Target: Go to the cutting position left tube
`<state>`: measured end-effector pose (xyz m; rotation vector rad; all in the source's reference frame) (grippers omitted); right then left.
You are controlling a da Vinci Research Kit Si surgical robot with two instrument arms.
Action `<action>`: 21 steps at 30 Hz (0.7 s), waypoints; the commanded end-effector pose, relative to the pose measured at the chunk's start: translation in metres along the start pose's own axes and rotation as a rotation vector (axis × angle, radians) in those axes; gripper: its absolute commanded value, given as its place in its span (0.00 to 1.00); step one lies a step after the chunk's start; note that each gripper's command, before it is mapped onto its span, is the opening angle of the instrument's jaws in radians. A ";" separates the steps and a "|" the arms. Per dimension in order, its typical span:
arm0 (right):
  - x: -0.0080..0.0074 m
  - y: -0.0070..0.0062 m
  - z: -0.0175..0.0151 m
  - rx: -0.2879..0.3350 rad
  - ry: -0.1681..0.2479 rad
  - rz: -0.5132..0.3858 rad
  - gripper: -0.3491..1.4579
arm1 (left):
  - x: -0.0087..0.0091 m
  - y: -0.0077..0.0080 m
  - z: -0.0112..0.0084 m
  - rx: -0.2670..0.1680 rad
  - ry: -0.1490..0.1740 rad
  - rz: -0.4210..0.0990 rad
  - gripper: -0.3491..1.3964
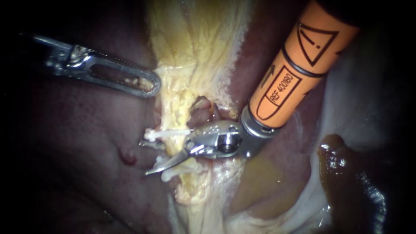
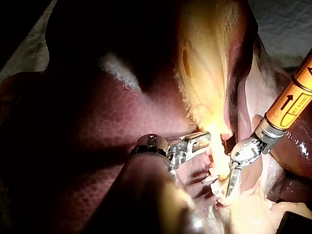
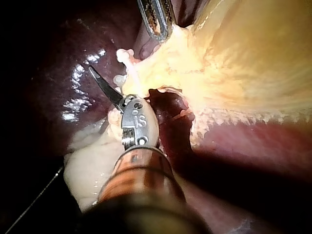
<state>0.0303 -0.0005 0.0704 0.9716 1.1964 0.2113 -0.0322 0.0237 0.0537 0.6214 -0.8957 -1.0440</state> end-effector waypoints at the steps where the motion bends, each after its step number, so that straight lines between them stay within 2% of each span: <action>1: 0.0002 -0.0004 0.0001 0.010 0.006 0.002 0.98 | 0.0000 0.0000 0.0000 0.001 0.000 0.000 0.00; 6: 0.0015 -0.0021 0.0009 0.047 0.035 0.013 0.98 | -0.0001 0.0001 0.0000 0.001 0.000 0.000 0.00; 10: 0.0026 -0.0028 0.0010 0.057 0.054 0.015 0.98 | -0.0001 0.0002 0.0000 0.001 0.001 0.000 0.00; 15: 0.0034 -0.0030 0.0008 0.066 0.067 0.018 0.98 | -0.0001 0.0002 0.0000 0.001 0.001 0.000 0.00; 21: 0.0035 -0.0029 0.0007 0.063 0.068 0.019 0.98 | -0.0001 0.0002 0.0000 0.001 0.001 0.000 0.00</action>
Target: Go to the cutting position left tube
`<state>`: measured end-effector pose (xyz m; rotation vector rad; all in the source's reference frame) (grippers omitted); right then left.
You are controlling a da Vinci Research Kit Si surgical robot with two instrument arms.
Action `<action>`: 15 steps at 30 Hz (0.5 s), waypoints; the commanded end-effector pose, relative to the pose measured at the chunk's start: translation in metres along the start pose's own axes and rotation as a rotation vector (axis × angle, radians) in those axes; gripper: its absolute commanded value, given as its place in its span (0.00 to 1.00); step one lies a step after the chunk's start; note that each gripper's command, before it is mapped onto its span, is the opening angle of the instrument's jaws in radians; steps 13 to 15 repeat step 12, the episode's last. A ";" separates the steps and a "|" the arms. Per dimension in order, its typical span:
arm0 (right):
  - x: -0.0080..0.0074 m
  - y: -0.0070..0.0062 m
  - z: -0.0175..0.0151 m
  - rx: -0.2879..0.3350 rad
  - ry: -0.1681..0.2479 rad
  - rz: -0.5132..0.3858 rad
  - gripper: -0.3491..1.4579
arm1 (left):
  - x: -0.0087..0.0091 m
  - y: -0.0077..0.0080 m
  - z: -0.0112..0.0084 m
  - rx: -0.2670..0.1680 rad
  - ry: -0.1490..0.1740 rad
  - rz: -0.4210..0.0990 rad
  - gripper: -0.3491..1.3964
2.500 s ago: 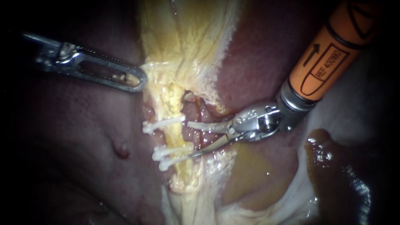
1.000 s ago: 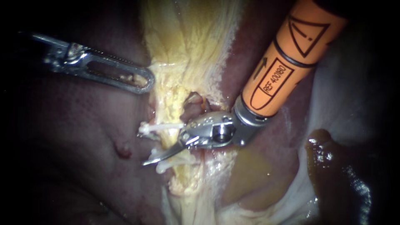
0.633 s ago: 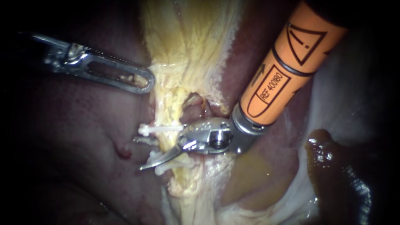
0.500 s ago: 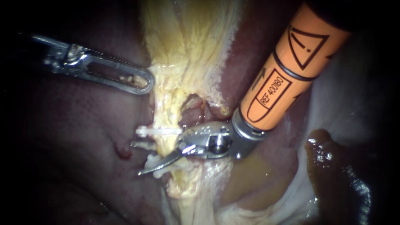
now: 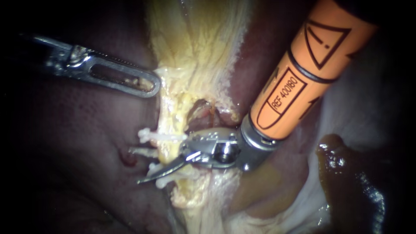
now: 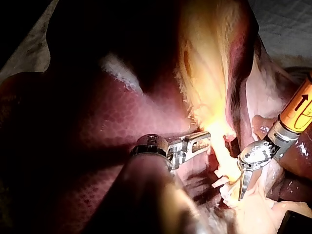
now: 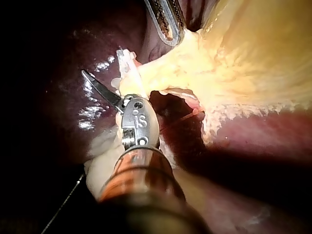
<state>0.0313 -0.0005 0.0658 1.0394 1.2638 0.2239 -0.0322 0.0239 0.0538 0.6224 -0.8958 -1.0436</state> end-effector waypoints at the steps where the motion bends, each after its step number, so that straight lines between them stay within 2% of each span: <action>1: 0.0000 0.0000 0.0000 -0.001 0.000 0.000 0.98 | 0.0000 0.0000 0.0000 0.000 0.000 0.000 0.00; 15: -0.0001 0.0001 -0.0001 -0.002 -0.001 0.000 0.98 | 0.0000 0.0000 0.0000 0.000 0.000 0.000 0.00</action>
